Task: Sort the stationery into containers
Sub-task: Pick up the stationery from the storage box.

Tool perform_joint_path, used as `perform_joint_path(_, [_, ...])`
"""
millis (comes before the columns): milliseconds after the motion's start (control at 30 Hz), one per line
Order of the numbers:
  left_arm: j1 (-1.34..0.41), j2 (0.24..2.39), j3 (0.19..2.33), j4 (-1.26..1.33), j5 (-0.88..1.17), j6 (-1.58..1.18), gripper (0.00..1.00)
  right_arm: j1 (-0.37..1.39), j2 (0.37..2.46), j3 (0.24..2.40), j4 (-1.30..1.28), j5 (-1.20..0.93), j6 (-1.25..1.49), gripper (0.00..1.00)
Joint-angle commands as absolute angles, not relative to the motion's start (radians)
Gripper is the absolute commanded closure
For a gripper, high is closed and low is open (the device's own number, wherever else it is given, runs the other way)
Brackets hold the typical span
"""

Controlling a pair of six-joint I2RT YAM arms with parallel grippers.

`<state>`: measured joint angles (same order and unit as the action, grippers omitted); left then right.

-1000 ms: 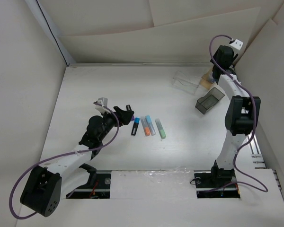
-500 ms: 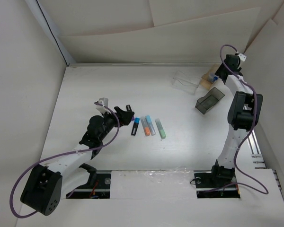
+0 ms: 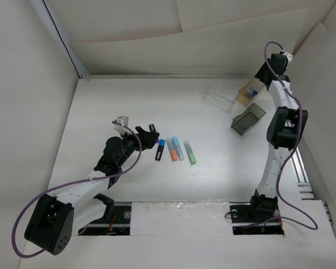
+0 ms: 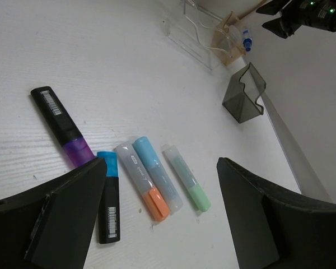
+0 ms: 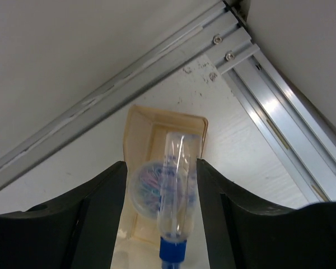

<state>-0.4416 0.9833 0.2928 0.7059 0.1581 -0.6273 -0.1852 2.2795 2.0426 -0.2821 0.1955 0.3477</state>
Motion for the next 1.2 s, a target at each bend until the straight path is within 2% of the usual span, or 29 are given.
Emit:
perform_joint_path(0, [-0.442,0.999,0.318,0.735,0.176,-0.632,0.23,-0.199,2.339,2.160,-0.367,0.169,0.359,0.41])
perform_joint_path(267, [-0.442,0.999,0.318,0.735,0.167,-0.632,0.23,-0.199,2.391,2.198,-0.387,0.189,0.359,0.44])
perform_joint_path(500, [-0.442,0.999,0.318,0.735,0.167,-0.632,0.23,-0.199,2.439,2.255,-0.396,0.156,0.368,0.53])
perform_joint_path(667, [-0.442,1.008,0.318,0.735,0.167,-0.632,0.23,-0.199,2.428,2.224,-0.384,0.147,0.377,0.71])
perform_joint_path(700, [-0.442,1.018,0.318,0.744,0.167,-0.632,0.23,-0.199,2.407,2.206,-0.359,0.147,0.377,0.77])
perform_joint_path(800, [-0.442,1.019,0.318,0.744,0.167,-0.632,0.23,-0.199,2.332,2.108,-0.299,0.147,0.377,0.87])
perform_joint_path(1033, [-0.442,1.019,0.318,0.744,0.176,-0.632,0.23,-0.173,2.189,1.991,-0.149,0.205,0.359,0.88])
perform_joint_path(1167, [-0.442,1.019,0.318,0.744,0.176,-0.632,0.23,-0.100,2.178,1.982,-0.082,0.386,0.266,0.89])
